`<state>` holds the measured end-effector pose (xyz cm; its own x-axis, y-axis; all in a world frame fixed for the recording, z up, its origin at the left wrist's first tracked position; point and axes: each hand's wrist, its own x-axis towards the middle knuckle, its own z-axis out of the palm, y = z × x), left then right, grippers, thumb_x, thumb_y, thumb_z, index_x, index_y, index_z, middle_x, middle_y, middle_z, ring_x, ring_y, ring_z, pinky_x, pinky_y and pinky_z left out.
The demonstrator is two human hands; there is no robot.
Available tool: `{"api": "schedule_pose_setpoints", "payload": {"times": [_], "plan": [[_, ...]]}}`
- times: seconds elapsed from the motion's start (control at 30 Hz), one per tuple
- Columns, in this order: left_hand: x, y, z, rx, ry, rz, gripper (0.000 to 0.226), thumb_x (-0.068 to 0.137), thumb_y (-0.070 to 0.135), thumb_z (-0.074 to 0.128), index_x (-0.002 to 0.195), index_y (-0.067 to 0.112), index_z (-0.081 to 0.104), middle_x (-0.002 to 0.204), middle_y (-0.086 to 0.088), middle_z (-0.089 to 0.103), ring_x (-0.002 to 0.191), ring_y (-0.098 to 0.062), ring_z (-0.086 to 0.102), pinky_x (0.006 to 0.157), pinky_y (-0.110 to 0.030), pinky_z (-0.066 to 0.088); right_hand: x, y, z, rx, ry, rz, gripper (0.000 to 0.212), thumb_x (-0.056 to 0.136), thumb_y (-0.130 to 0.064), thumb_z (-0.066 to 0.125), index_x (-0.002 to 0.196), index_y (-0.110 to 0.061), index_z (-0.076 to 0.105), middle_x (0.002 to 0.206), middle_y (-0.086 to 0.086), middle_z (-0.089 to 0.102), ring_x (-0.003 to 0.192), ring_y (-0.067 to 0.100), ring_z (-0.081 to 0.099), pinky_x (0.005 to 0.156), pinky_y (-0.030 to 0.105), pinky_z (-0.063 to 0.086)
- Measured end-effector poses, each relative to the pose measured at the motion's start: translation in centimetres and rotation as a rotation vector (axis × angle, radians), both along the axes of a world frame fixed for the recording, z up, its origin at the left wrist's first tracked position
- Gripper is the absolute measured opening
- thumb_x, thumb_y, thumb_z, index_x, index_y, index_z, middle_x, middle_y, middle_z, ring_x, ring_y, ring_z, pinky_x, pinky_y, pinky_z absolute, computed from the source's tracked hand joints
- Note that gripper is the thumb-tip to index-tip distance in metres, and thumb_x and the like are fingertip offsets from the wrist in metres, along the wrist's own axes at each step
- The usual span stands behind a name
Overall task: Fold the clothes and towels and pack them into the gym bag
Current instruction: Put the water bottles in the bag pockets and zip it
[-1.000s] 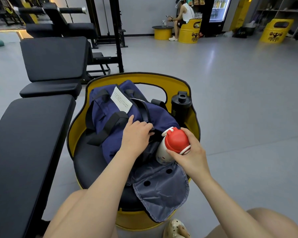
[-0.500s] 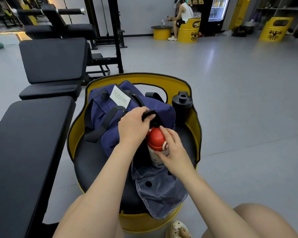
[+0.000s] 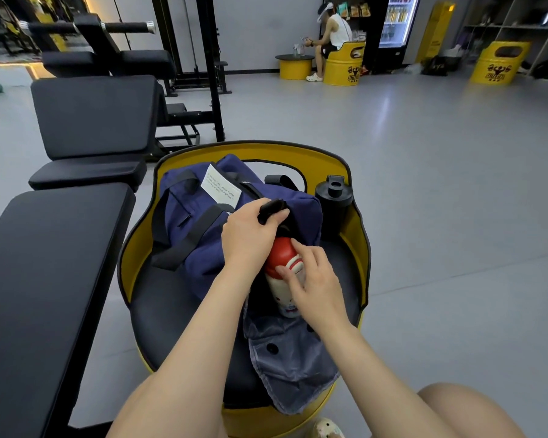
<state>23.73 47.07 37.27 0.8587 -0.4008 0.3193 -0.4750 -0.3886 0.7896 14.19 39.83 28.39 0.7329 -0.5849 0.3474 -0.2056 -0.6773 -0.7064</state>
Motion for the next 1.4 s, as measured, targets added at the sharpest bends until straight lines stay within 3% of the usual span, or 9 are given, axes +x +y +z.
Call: {"api": "schedule_pose_setpoints", "payload": {"times": [0.13,0.33,0.47,0.63,0.9,1.13,1.2,1.3,1.4], "plan": [[-0.3,-0.2,0.0,-0.012,0.01,-0.015,0.02,0.087,0.035,0.065,0.101,0.021,0.07,0.097,0.004,0.069,0.093,-0.015,0.059,0.079,-0.026,0.041,0.9,-0.4,0.8,0.209,0.005,-0.127,0.058,0.073,-0.055,0.072,0.117,-0.03,0.044,0.115,-0.016,0.047,0.108,0.008,0.052,0.082,0.036,0.048],[-0.6,-0.1,0.2,-0.042,0.036,-0.036,0.022,0.086,0.034,0.067,0.102,0.021,0.07,0.089,0.008,0.064,0.088,-0.009,0.054,0.078,-0.024,0.039,2.5,-1.9,1.1,0.253,-0.01,-0.269,0.1,0.062,-0.059,0.078,0.139,-0.016,0.03,0.137,0.0,0.032,0.126,0.018,0.036,0.09,0.032,0.044],[-0.6,-0.1,-0.1,-0.067,0.092,-0.086,0.015,0.085,0.033,0.068,0.095,0.022,0.069,0.083,0.009,0.061,0.085,-0.01,0.055,0.074,-0.024,0.039,3.7,-2.7,0.6,0.429,-0.011,-0.244,0.112,0.066,-0.061,0.075,0.15,-0.029,0.009,0.15,0.0,0.026,0.131,0.023,0.039,0.095,0.048,0.048],[-0.3,-0.1,-0.8,-0.133,0.161,-0.163,0.007,0.083,0.032,0.07,0.081,0.029,0.064,0.074,0.008,0.063,0.08,-0.015,0.059,0.077,-0.036,0.048,4.3,-3.0,0.4,0.449,-0.035,-0.228,0.087,0.067,-0.055,0.07,0.139,-0.03,0.029,0.132,-0.001,0.041,0.113,0.025,0.053,0.083,0.051,0.053],[-0.4,0.6,-1.4,0.072,0.081,-0.144,0.028,0.089,0.04,0.061,0.11,0.021,0.064,0.098,0.003,0.065,0.097,-0.017,0.059,0.084,-0.033,0.047,3.2,-3.2,-0.5,0.52,-0.097,-0.001,0.062,0.067,-0.053,0.078,0.118,-0.03,0.051,0.122,0.0,0.054,0.111,0.016,0.054,0.088,0.049,0.053],[0.0,1.5,-2.9,0.435,-0.217,-0.161,0.039,0.083,0.039,0.068,0.113,0.017,0.056,0.108,-0.001,0.057,0.103,-0.022,0.054,0.076,-0.032,0.042,1.5,-4.2,-0.5,0.547,-0.051,0.119,0.04,0.082,-0.024,0.074,0.115,-0.026,0.051,0.12,-0.003,0.055,0.111,0.009,0.047,0.059,0.005,0.045],[-0.1,1.5,-2.5,0.438,-0.241,-0.115,0.024,0.088,0.029,0.063,0.104,0.013,0.057,0.105,-0.005,0.06,0.102,-0.026,0.056,0.074,-0.031,0.038,1.6,-4.5,-0.5,0.548,-0.074,0.092,0.038,0.079,-0.022,0.076,0.111,-0.025,0.054,0.114,-0.007,0.058,0.111,0.011,0.049,0.066,0.007,0.046],[-0.6,1.6,-1.9,0.385,-0.249,-0.096,0.012,0.088,0.02,0.06,0.091,0.009,0.056,0.098,-0.01,0.061,0.097,-0.032,0.055,0.071,-0.033,0.033,1.8,-4.5,-0.8,0.512,-0.075,0.045,0.041,0.073,-0.03,0.08,0.105,-0.021,0.057,0.11,-0.006,0.064,0.11,0.014,0.056,0.088,0.032,0.051],[-0.6,1.6,-1.7,0.293,-0.232,-0.079,0.014,0.083,0.015,0.061,0.093,0.004,0.063,0.094,-0.012,0.063,0.093,-0.034,0.056,0.075,-0.038,0.039,1.7,-4.3,-0.6,0.492,-0.07,0.081,0.041,0.076,-0.031,0.078,0.107,-0.019,0.054,0.111,-0.006,0.062,0.105,0.009,0.054,0.086,0.028,0.048]]}}
